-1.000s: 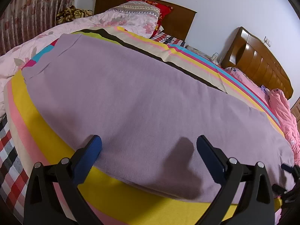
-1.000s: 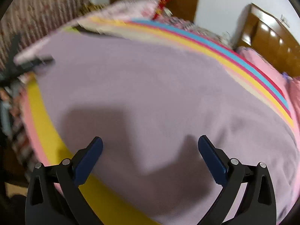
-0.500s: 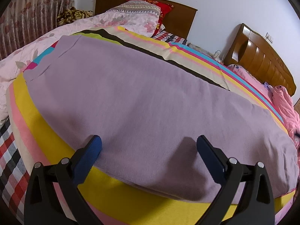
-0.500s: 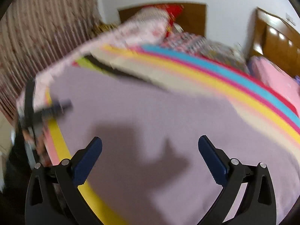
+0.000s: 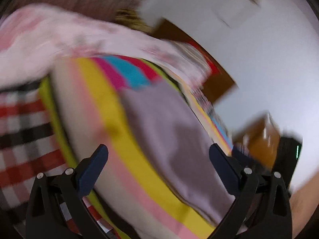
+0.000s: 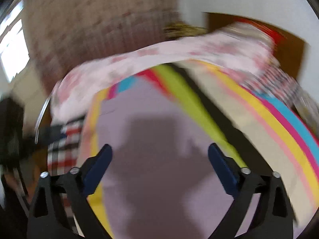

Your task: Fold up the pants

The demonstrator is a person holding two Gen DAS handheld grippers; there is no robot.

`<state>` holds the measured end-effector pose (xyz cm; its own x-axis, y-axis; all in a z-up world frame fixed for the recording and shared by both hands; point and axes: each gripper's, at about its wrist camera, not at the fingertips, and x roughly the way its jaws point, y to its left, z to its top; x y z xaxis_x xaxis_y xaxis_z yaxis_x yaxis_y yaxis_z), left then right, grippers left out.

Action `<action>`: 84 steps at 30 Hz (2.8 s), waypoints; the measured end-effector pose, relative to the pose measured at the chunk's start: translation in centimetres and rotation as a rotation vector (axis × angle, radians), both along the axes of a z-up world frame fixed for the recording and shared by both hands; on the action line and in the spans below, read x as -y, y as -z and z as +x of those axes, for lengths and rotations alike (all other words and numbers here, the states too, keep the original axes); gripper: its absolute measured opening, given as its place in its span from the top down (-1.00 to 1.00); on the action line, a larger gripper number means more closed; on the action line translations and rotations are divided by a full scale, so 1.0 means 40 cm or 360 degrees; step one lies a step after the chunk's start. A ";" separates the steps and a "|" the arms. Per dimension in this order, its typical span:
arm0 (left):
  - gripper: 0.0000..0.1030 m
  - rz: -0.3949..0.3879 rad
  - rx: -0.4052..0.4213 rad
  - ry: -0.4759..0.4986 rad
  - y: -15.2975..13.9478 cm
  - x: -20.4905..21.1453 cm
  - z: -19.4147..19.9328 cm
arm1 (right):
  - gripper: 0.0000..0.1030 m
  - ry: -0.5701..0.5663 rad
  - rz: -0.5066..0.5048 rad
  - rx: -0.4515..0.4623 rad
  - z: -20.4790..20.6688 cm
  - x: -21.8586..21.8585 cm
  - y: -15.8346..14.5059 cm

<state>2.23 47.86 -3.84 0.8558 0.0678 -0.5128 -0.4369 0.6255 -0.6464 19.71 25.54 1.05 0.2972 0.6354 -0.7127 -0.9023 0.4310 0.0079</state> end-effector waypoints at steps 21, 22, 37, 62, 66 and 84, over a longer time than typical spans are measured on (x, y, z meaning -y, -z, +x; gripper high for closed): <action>-0.96 -0.0415 0.0159 0.0308 0.090 -0.055 0.100 | 0.82 -0.0221 -0.0061 -0.0056 0.006 -0.144 0.096; -0.96 -0.0438 0.0159 0.0324 0.095 -0.056 0.124 | 0.82 -0.0218 -0.0052 -0.0077 0.010 -0.143 0.097; -0.95 -0.0599 0.0174 0.0247 0.145 -0.097 0.127 | 0.05 -0.0417 -0.0505 0.0480 -0.129 -0.218 0.180; 0.67 -0.0170 0.0065 0.0567 0.074 -0.129 0.363 | -0.33 0.0002 0.0041 -0.0216 0.087 0.091 0.034; 0.67 0.0004 0.0174 0.0618 0.016 -0.102 0.351 | -0.26 0.0222 -0.0044 -0.0278 0.130 0.170 0.063; 0.68 0.0653 0.0353 0.0829 -0.343 0.246 0.318 | -0.63 0.0313 -0.0127 -0.0236 0.154 0.134 0.135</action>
<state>14.97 38.01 9.88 0.9111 -0.2289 -0.3428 0.1010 0.9303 -0.3527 25.88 20.17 -4.34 0.2980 0.5156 -0.8033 -0.7924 0.6029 0.0930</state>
